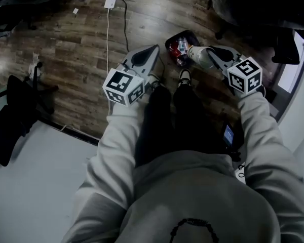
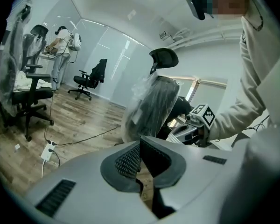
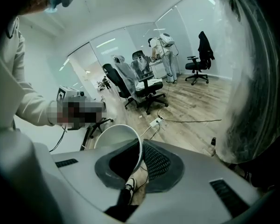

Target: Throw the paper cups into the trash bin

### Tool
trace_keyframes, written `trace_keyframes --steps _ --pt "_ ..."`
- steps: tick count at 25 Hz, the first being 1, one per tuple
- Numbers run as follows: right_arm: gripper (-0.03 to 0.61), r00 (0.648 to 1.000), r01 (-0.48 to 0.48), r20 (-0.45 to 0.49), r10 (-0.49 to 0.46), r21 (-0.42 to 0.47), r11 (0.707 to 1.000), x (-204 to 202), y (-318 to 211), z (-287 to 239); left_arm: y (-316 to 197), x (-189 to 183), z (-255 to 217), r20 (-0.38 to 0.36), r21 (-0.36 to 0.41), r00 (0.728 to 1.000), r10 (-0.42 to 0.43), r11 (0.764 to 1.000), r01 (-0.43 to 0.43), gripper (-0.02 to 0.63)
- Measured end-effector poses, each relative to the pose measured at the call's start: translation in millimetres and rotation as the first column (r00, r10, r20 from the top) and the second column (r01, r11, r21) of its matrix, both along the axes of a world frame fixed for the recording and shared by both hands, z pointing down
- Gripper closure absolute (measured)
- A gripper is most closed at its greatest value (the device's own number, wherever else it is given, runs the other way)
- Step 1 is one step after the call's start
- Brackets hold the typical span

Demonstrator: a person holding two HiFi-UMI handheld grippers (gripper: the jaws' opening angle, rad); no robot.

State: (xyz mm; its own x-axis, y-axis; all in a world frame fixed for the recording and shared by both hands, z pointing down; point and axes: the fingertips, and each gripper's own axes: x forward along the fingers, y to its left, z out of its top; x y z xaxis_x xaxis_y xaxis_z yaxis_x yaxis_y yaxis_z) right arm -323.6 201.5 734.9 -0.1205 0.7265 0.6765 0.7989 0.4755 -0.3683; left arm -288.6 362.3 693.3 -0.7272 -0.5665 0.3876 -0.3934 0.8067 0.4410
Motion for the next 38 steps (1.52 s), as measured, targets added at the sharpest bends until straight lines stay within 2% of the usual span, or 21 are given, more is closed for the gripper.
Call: trace_keyframes --steps 9,16,21,25,30,32,35,38 --pt "0.534 0.997 0.002 -0.082 0.001 0.038 0.999 11.0 -11.9 66.7 -22.9 -2.3 61.8 -0.059 0.026 0.998 0.012 1.0 -0.011 0.624" --pt "0.534 0.99 0.051 -0.137 -0.036 0.108 0.993 20.0 -24.6 119.8 -29.1 -7.5 109.5 -0.14 0.105 0.989 -0.045 0.993 0.06 0.624" --pt "0.534 0.984 -0.008 -0.172 0.038 0.17 0.985 18.7 -33.5 168.5 -38.5 -2.1 152.1 -0.211 0.107 0.977 -0.037 0.992 0.06 0.624" --pt "0.534 0.982 0.022 -0.188 0.011 0.174 0.984 20.8 -24.9 198.3 -45.6 11.7 188.7 -0.25 0.097 0.968 -0.005 0.995 0.03 0.624" --pt "0.534 0.982 0.064 -0.189 -0.027 0.192 0.979 18.7 -20.0 234.2 -23.6 23.7 239.6 -0.311 0.086 0.949 -0.057 0.992 0.087 0.624" --pt "0.534 0.979 0.073 -0.203 -0.03 0.208 0.975 19.8 -23.3 253.7 -31.4 26.9 255.6 -0.321 0.087 0.947 -0.019 0.995 0.049 0.624" --pt "0.534 0.963 -0.008 -0.264 0.058 0.189 0.982 14.3 -29.3 277.9 -35.9 31.0 282.1 -0.339 0.071 0.94 0.032 0.997 -0.009 0.624" --pt "0.534 0.963 -0.037 -0.254 0.087 0.196 0.98 5.0 -32.5 300.4 -35.2 25.6 305.8 -0.35 0.057 0.936 0.046 0.998 -0.028 0.624"
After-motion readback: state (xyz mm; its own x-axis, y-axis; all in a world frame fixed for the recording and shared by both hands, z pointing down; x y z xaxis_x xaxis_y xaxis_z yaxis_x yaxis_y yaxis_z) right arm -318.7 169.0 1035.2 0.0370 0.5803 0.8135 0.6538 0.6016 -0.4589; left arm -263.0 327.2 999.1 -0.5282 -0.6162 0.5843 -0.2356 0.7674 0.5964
